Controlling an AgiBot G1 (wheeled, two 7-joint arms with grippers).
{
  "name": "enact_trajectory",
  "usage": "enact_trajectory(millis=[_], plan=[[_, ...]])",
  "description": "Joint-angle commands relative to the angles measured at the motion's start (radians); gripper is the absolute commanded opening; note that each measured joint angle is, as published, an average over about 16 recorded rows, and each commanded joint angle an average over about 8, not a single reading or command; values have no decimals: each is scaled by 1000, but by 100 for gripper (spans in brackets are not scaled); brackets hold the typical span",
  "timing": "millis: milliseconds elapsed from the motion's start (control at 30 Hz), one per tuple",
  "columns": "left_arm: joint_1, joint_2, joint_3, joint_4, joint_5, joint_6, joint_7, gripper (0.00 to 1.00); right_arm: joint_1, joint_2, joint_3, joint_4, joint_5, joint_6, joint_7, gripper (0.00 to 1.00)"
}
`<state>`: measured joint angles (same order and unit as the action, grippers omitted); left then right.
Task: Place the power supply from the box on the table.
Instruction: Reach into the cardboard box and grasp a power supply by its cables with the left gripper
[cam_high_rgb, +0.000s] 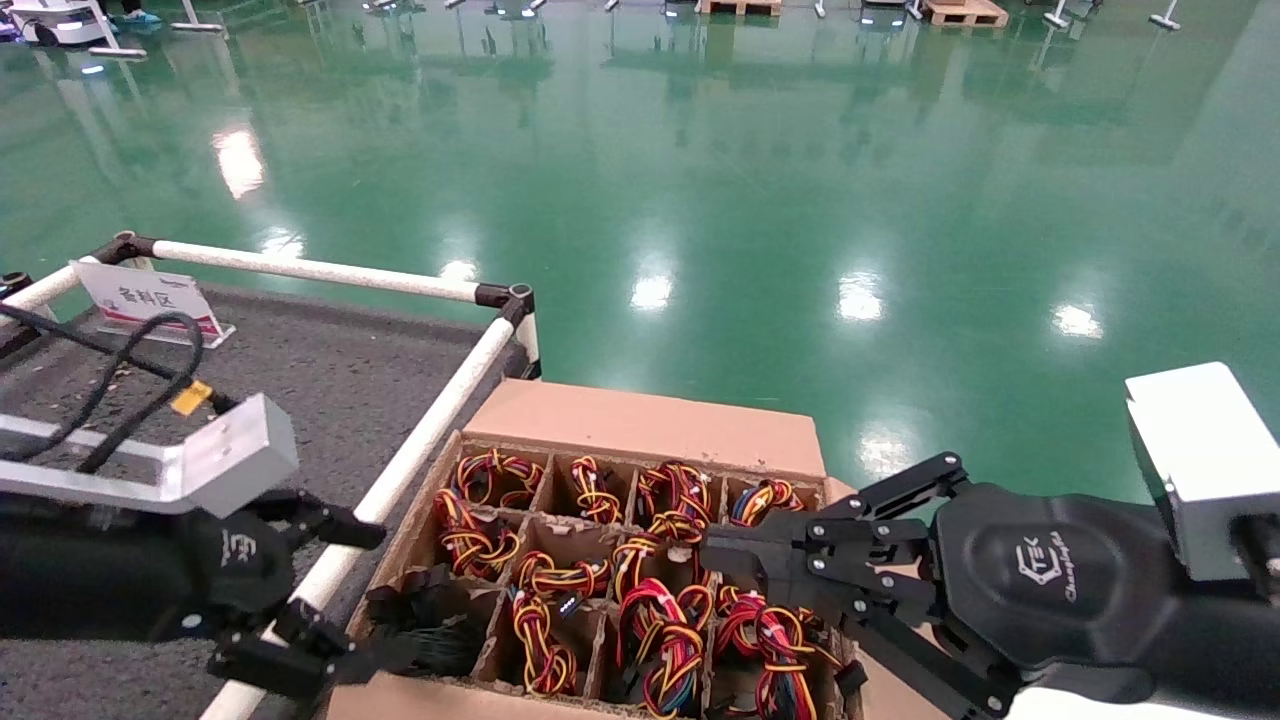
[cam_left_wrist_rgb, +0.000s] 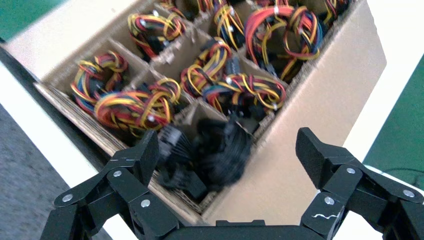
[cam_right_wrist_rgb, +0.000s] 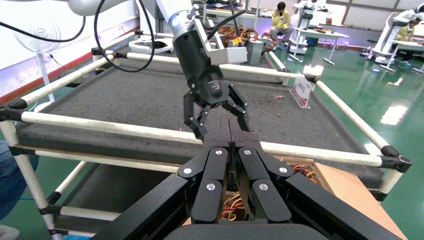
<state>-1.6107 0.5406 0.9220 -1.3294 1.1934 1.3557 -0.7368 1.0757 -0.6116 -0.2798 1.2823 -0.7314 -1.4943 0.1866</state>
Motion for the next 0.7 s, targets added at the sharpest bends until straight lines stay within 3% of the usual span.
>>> enact_trajectory(millis=[33, 367, 700], plan=[[-14, -4, 22, -2, -3, 6, -9, 100, 0, 0, 0, 0, 0, 0, 0, 0], [-37, -6, 87, -13, 6, 19, -15, 100, 0, 0, 0, 0, 0, 0, 0, 0], [-14, 7, 108, -30, 49, -36, 43, 100, 0, 0, 0, 0, 0, 0, 0, 0]])
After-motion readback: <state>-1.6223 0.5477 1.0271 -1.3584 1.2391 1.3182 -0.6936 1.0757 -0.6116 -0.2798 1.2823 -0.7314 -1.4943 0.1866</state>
